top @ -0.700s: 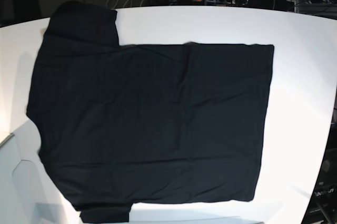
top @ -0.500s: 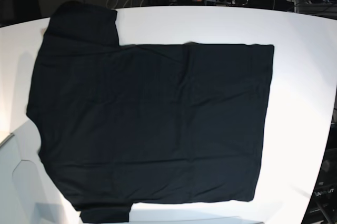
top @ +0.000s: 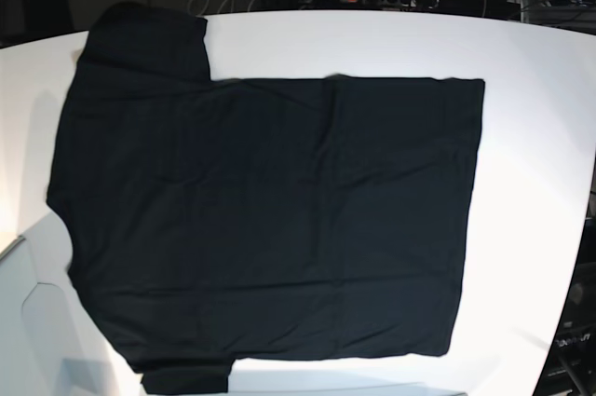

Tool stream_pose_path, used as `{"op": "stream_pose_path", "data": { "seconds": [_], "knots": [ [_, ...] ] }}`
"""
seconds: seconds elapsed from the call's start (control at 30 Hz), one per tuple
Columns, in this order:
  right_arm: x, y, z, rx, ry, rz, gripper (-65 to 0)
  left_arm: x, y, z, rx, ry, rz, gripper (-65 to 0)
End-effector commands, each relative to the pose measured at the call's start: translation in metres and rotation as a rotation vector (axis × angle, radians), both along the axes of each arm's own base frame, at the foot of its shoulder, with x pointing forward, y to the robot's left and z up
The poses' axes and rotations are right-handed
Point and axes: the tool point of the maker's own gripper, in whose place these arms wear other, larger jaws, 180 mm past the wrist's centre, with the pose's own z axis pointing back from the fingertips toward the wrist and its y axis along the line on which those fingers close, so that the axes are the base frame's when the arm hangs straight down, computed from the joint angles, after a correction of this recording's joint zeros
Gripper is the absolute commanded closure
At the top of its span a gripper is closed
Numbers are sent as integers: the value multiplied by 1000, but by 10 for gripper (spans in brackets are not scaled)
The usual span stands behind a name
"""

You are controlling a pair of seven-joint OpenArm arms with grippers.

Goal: Fold the T-shirt properly

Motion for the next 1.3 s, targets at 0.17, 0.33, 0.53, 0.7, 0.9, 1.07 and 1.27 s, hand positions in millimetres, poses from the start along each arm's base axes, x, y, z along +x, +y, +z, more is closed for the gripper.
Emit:
{"op": "stream_pose_path", "data": {
  "seconds": [0.17,0.33,0.53,0.7,0.9,1.07,1.27],
  "knots": [
    [-17,2,9,16,-54,-4,0,-14,19,3,36,-16,0,0],
    [-27,-1,33,9,-121,-4,0,-26,45,23,59,-126,66,0],
    [-29,-6,87,-3,-250,2,0,-16,76,74,61,-303,56,0],
    [-22,-13,141,-18,-362,10,0,-11,84,126,36,-405,-25,0],
    [-10,-20,193,-28,-453,35,0,-2,86,181,12,-501,-21,0],
    [4,-20,236,-29,-526,50,0,16,99,228,68,-607,21,0],
    [41,-37,283,-84,-655,58,0,59,111,278,111,-759,0,0]
  ]
}}
